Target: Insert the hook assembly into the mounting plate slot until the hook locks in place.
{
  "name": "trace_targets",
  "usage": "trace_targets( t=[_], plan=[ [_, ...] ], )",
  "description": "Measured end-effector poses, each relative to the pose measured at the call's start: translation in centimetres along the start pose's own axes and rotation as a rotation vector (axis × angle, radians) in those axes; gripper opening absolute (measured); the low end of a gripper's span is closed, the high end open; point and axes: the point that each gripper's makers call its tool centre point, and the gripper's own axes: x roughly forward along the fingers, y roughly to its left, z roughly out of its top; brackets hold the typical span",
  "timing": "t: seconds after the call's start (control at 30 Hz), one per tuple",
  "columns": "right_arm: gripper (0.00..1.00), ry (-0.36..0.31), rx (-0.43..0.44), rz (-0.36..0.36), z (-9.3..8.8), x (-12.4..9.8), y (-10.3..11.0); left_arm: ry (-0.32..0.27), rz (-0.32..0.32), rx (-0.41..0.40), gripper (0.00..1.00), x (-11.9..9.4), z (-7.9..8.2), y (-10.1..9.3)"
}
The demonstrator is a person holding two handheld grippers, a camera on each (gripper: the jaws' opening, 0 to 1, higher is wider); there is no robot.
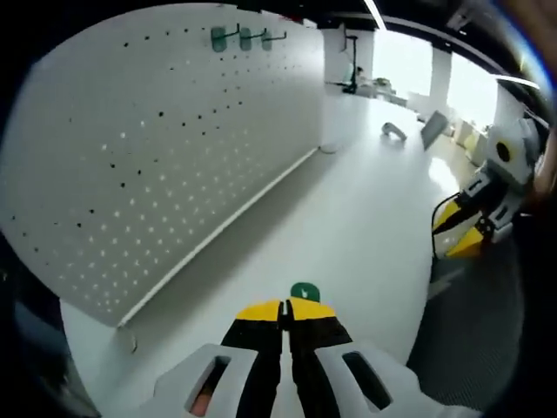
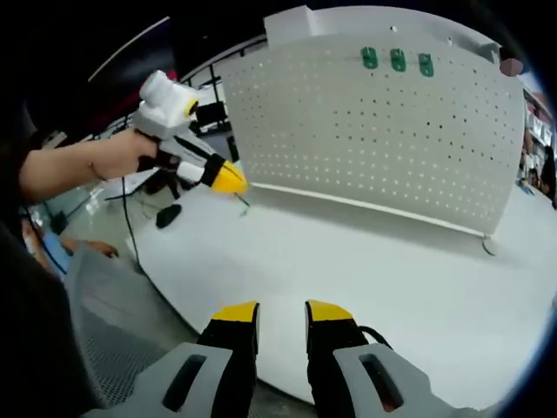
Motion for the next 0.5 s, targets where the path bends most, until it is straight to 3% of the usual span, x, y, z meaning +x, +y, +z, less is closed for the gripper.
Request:
trace_targets(
  t=[0.4, 0.5],
  plan=[
    [0.2, -0.065, -0.012, 0.032, 2.5, 0.1, 1.5, -0.044, 0.003, -0.104, 0.01, -3.4, 1.9, -3.0],
    [0.19, -0.087, -0.013, 0.047, 3.6, 0.3, 2.1, -0.091, -0.032, -0.185, 0.01, -4.1, 2.9, -4.1]
  ],
)
